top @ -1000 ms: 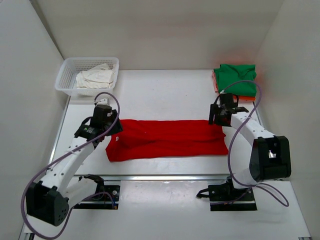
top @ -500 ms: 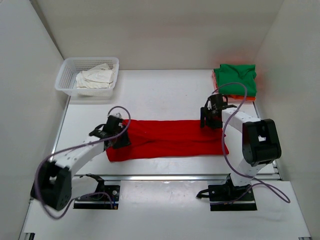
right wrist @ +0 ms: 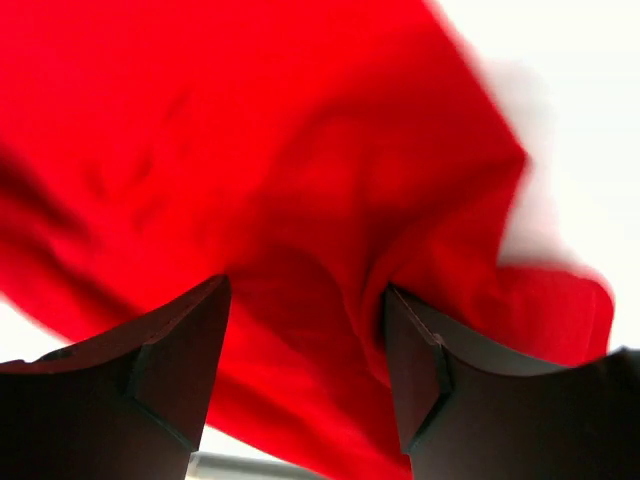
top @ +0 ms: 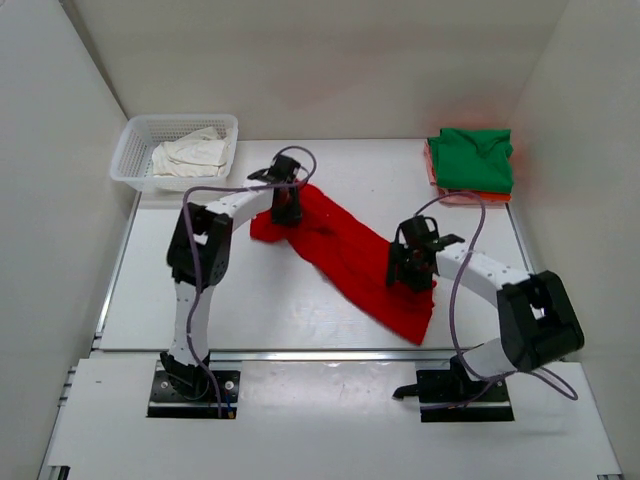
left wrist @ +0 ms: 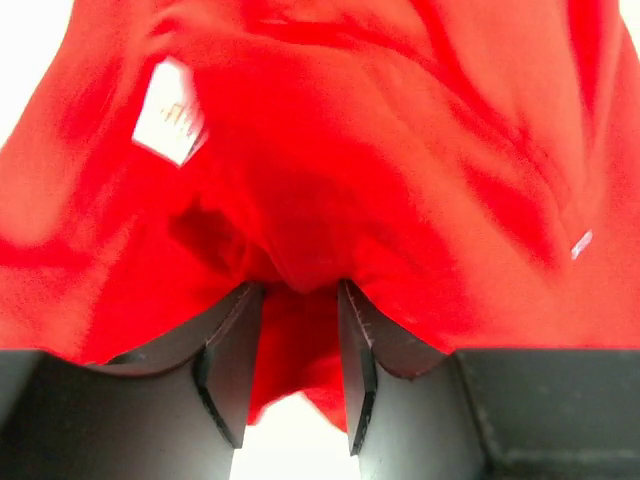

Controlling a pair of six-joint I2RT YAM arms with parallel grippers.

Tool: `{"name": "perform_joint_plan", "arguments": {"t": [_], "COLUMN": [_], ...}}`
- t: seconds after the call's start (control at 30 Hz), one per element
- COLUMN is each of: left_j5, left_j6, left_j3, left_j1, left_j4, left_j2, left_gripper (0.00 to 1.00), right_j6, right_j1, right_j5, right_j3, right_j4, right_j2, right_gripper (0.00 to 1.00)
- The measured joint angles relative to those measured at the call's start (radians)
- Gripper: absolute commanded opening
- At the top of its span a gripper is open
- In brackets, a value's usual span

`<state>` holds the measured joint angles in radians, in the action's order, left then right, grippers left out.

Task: Fold and stack the t-shirts
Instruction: Rotate the tshirt 90 degrees

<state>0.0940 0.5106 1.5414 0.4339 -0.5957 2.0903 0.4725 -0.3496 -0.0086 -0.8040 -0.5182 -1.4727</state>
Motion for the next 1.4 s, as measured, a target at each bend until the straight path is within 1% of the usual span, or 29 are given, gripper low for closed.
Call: {"name": "perform_joint_plan", "arguments": {"t": [0.1, 0.2, 0.23, 0.27, 0.3, 0.33, 0.37, 0.43, 0.5, 0.53, 0.6, 0.63, 0.67, 0.83, 0.93, 1.07, 1.1, 1.13, 1.2, 1.27, 1.3, 1.33, 1.4], "left_j5": [0.000, -0.003, -0.006, -0.016, -0.027, -0.045, -0.056, -0.064, -0.068, -0.074, -0.077, -0.080, -0.088, -0.123, -0.125, -0.126, -0.126, -0.126, -0.126, -0.130, -0.135, -0.141, -0.149], "left_j6": [-0.046, -0.096, -0.107, -0.114, -0.118, -0.122, -0.127, -0.136, -0.140, -0.140, -0.141, -0.138, -0.131, -0.099, -0.089, -0.079, -0.079, -0.079, -0.080, -0.084, -0.087, -0.088, -0.093], "left_j3": [0.329, 0.771, 0.914, 1.042, 1.114, 1.129, 1.104, 0.997, 0.948, 0.961, 1.037, 1.072, 1.084, 1.062, 1.061, 1.056, 1.053, 1.047, 1.022, 0.968, 0.931, 0.895, 0.777], "left_j1": [-0.007, -0.017, -0.021, -0.027, -0.034, -0.042, -0.049, -0.056, -0.063, -0.065, -0.069, -0.075, -0.077, -0.102, -0.124, -0.161, -0.172, -0.180, -0.194, -0.202, -0.201, -0.196, -0.176], "left_j4": [-0.103, -0.228, -0.270, -0.296, -0.303, -0.302, -0.298, -0.257, -0.241, -0.246, -0.269, -0.266, -0.253, -0.204, -0.192, -0.183, -0.183, -0.184, -0.184, -0.183, -0.186, -0.184, -0.171], "left_j2": [0.197, 0.449, 0.531, 0.607, 0.657, 0.672, 0.657, 0.603, 0.575, 0.581, 0.622, 0.643, 0.653, 0.650, 0.650, 0.645, 0.640, 0.632, 0.600, 0.539, 0.493, 0.447, 0.320], "left_gripper": [0.45, 0.43, 0.39, 0.30, 0.26, 0.24, 0.23, 0.23, 0.24, 0.23, 0.23, 0.22, 0.23, 0.25, 0.27, 0.28, 0.29, 0.29, 0.32, 0.34, 0.35, 0.37, 0.38], "right_j6": [0.086, 0.184, 0.214, 0.238, 0.257, 0.277, 0.291, 0.317, 0.345, 0.354, 0.367, 0.367, 0.363, 0.309, 0.308, 0.294, 0.289, 0.285, 0.274, 0.260, 0.251, 0.237, 0.219], "right_j1": [-0.118, -0.240, -0.276, -0.315, -0.345, -0.379, -0.410, -0.472, -0.533, -0.560, -0.599, -0.620, -0.638, -0.723, -0.722, -0.708, -0.700, -0.694, -0.675, -0.652, -0.636, -0.620, -0.592], "right_j5": [-0.015, -0.053, -0.061, -0.063, -0.064, -0.064, -0.061, -0.056, -0.048, -0.045, -0.050, -0.050, -0.048, -0.012, -0.002, 0.009, 0.009, 0.011, 0.030, 0.048, 0.052, 0.056, 0.057], "right_j3": [0.070, 0.142, 0.156, 0.163, 0.165, 0.165, 0.164, 0.161, 0.153, 0.146, 0.130, 0.116, 0.101, 0.029, 0.063, 0.176, 0.201, 0.219, 0.230, 0.230, 0.230, 0.230, 0.230], "right_j4": [0.005, 0.058, 0.078, 0.102, 0.124, 0.156, 0.189, 0.259, 0.317, 0.341, 0.388, 0.405, 0.417, 0.411, 0.390, 0.379, 0.378, 0.377, 0.376, 0.383, 0.385, 0.385, 0.385], "right_j2": [0.088, 0.157, 0.164, 0.163, 0.156, 0.144, 0.131, 0.105, 0.071, 0.055, 0.018, -0.002, -0.023, -0.086, -0.044, 0.100, 0.144, 0.184, 0.246, 0.282, 0.291, 0.293, 0.279], "right_gripper": [0.58, 0.56, 0.57, 0.58, 0.62, 0.63, 0.63, 0.56, 0.55, 0.55, 0.56, 0.58, 0.58, 0.60, 0.57, 0.55, 0.52, 0.47, 0.43, 0.38, 0.34, 0.33, 0.32]}}
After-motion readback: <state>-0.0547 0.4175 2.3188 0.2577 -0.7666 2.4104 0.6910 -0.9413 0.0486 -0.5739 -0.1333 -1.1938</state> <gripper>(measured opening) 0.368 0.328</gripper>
